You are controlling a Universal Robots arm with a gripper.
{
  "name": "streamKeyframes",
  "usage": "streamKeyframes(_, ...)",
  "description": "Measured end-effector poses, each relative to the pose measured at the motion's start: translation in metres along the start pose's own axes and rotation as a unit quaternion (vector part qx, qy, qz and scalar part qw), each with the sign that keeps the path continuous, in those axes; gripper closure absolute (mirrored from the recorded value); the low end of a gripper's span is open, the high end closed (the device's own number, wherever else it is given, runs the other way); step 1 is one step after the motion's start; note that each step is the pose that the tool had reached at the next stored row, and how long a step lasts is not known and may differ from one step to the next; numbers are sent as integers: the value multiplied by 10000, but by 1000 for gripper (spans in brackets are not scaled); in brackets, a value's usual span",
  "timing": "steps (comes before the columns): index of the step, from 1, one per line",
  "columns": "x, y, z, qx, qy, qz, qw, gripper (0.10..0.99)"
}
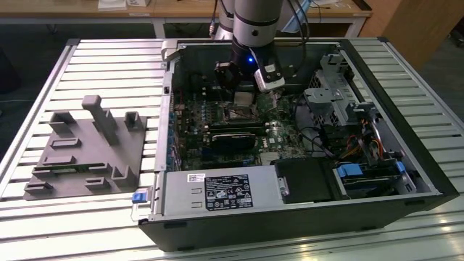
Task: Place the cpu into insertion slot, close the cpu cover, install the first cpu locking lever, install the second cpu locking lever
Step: 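Place the cpu into insertion slot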
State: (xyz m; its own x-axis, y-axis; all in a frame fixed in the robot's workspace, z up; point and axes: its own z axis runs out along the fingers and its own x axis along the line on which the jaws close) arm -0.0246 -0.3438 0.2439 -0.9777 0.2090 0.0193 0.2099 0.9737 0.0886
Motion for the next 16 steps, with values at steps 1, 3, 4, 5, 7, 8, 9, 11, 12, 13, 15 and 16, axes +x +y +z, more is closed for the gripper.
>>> streamKeyframes(1, 0, 0, 1, -1, -6, 70, 10000, 549)
streamKeyframes(3, 0, -1, 3, -4, -19, 213, 9998, 549)
streamKeyframes(4, 0, -1, 4, -5, -25, 284, 9996, 549)
streamKeyframes(5, 0, -1, 5, -7, -32, 360, 9993, 549)
streamKeyframes(7, 0, -1, 7, -9, -45, 502, 9987, 549)
streamKeyframes(8, 0, -1, 8, -11, -51, 573, 9983, 549)
streamKeyframes(9, 0, -1, 9, -13, -58, 645, 9979, 549)
streamKeyframes(11, 0, -1, 11, -15, -71, 790, 9968, 549)
streamKeyframes(12, 0, -1, 12, -17, -77, 861, 9963, 549)
streamKeyframes(13, 0, -1, 13, -18, -83, 932, 9956, 549)
streamKeyframes(15, 0, -1, 16, -21, -95, 1071, 9942, 549)
streamKeyframes(16, 0, -1, 17, -22, -102, 1147, 9933, 549)
